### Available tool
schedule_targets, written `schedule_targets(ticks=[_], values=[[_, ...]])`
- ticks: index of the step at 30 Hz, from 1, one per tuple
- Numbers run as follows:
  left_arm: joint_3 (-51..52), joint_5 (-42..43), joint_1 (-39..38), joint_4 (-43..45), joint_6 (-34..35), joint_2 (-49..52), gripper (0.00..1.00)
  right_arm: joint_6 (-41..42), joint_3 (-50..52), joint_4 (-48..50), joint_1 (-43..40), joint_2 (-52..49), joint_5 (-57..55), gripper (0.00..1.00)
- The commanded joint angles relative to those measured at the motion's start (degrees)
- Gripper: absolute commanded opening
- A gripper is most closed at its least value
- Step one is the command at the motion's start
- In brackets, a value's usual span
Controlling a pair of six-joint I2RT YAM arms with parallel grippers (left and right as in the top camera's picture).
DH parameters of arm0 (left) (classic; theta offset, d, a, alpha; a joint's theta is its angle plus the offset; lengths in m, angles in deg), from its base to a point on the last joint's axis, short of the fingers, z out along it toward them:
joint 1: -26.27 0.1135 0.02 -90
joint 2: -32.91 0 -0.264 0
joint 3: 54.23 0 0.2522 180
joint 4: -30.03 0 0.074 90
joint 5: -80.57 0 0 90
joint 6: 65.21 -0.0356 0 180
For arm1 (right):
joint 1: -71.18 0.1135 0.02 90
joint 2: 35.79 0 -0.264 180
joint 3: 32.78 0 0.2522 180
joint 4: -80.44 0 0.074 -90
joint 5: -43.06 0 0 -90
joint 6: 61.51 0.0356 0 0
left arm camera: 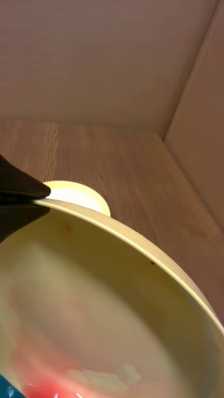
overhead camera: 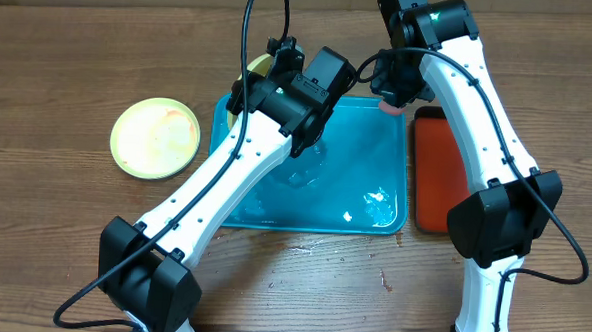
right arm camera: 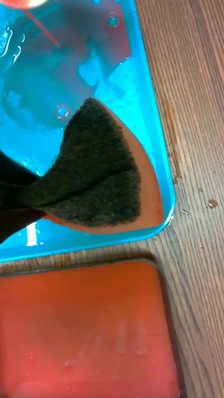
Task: Clean dirty plates on tray and stack at the side
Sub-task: 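Lift the yellow plate upright with the left gripper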
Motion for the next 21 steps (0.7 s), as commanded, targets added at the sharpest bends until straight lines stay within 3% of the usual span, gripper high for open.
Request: schedule_targets(ticks=[1,21], values=[[-0.83,-4.17,-0.83,0.35,3.50,-1.38,0.04,-0.26,-0.70,0.35,-0.87,0.48,-1.07,0.04],[-0.83,-6.19,-0.98,0.33,7.08,-1.38,0.04,-4.35,-0.70,-0.57,-13.60,0.48,3.91,0.04]])
